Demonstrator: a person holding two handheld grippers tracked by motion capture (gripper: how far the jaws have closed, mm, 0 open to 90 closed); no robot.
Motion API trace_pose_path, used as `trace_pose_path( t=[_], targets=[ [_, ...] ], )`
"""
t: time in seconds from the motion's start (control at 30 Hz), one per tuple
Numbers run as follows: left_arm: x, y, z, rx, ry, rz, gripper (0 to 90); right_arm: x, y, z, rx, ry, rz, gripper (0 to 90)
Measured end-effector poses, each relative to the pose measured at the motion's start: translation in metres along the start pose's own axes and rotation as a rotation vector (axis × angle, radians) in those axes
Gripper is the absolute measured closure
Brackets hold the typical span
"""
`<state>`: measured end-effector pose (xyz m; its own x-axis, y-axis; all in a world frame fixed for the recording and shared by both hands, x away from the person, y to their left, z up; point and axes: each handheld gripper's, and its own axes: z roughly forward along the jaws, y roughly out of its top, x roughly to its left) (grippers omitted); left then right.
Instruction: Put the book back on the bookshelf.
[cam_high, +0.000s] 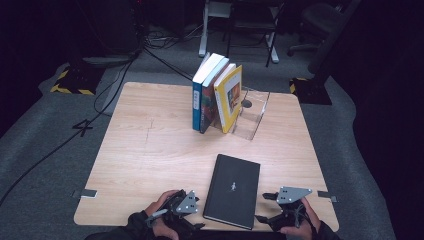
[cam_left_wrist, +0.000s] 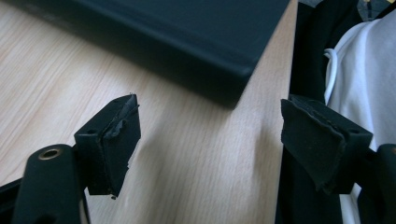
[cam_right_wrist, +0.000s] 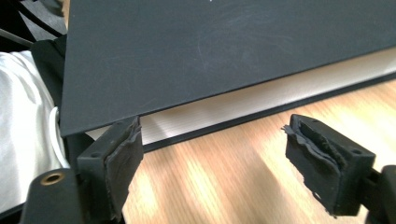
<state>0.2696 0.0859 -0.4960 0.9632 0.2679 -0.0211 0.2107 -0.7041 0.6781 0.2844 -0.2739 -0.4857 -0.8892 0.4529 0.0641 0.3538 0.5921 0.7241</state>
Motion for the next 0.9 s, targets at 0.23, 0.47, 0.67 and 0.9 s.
trace_pose_path(
  t=[0.23,0.47,0.67,0.9],
  targets=[
    [0.015,0.002,0.000,-0.047,0.086,-0.061,22.9,0.003,0.005,0.008,-0.008,0.002,-0.002,18.4],
    [0.022,0.001,-0.001,-0.038,0.105,-0.049,18.7,0.001,0.010,0.024,0.031,-0.071,0.008,26.2],
    [0.029,0.000,-0.001,-0.042,0.113,-0.065,19.7,-0.002,0.015,0.028,0.029,-0.095,0.001,24.4],
    [0.044,0.001,0.000,-0.040,0.149,-0.090,22.1,-0.011,0.019,0.036,0.000,-0.106,0.008,24.2]
  ],
)
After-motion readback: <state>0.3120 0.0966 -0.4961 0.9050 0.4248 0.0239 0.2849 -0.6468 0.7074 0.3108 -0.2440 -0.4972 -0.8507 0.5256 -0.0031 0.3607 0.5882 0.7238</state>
